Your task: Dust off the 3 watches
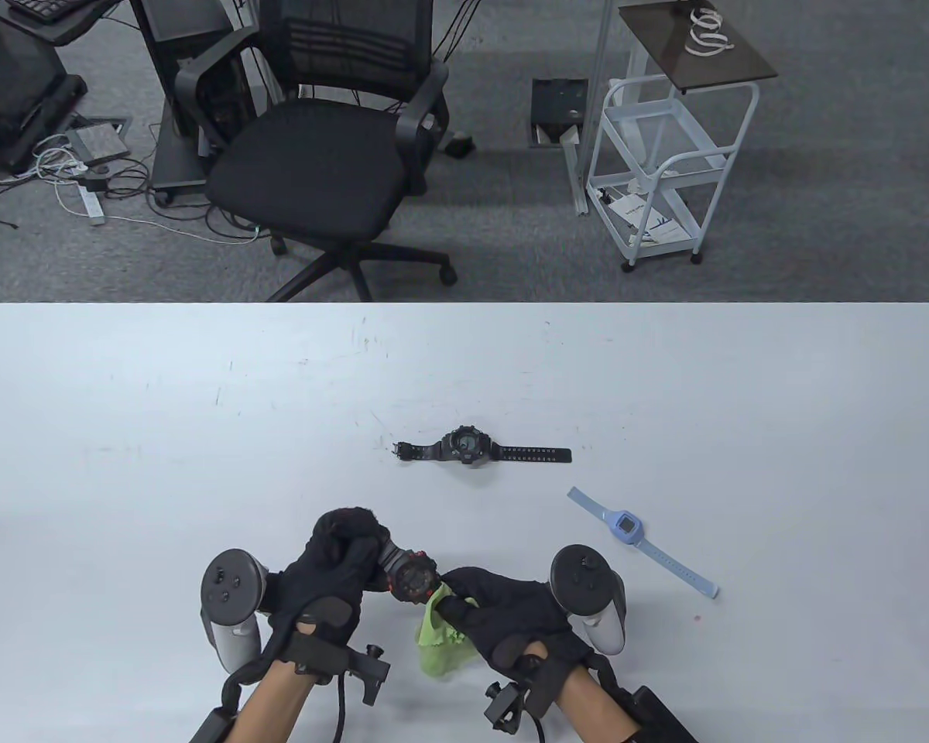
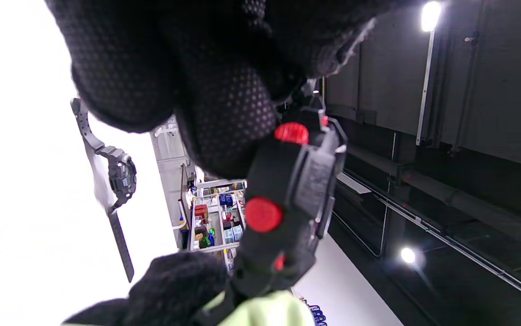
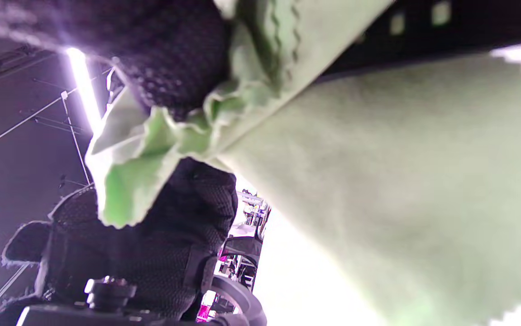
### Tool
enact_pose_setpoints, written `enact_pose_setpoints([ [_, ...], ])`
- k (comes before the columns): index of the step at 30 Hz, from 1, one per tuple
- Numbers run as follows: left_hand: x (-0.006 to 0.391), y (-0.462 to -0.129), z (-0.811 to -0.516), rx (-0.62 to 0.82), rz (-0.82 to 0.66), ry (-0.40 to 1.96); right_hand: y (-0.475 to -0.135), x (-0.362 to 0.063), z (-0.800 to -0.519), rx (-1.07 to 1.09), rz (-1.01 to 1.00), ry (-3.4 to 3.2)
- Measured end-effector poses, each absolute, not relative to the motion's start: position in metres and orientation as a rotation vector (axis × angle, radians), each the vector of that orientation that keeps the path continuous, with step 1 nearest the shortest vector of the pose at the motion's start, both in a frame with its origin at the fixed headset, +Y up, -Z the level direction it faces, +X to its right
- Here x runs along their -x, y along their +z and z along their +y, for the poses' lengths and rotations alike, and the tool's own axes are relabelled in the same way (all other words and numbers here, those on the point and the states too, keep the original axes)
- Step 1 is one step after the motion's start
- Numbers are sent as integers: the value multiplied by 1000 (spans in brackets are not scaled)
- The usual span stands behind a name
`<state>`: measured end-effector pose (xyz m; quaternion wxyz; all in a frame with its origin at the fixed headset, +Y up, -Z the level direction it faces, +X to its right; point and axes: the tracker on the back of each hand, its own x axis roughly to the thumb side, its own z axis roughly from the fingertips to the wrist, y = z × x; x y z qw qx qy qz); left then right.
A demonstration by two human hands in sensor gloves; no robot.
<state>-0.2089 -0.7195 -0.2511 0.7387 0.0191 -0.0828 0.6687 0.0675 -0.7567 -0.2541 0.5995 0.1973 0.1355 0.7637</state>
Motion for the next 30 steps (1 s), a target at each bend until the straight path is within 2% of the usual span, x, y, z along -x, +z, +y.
enact_pose_setpoints([
  [7, 213, -252, -721, -56, -163, 1474, -254, -71, -758, -390, 245, 1830],
  [15, 213, -252, -721, -67, -181, 1459, -255, -71, -757, -427, 301, 1816],
  [20, 214, -253, -721, -70, -176, 1457, -254, -73, -758, -371, 251, 1865],
  [30, 214, -252, -721, -79, -186, 1459, -254, -74, -755, -410, 274, 1862],
])
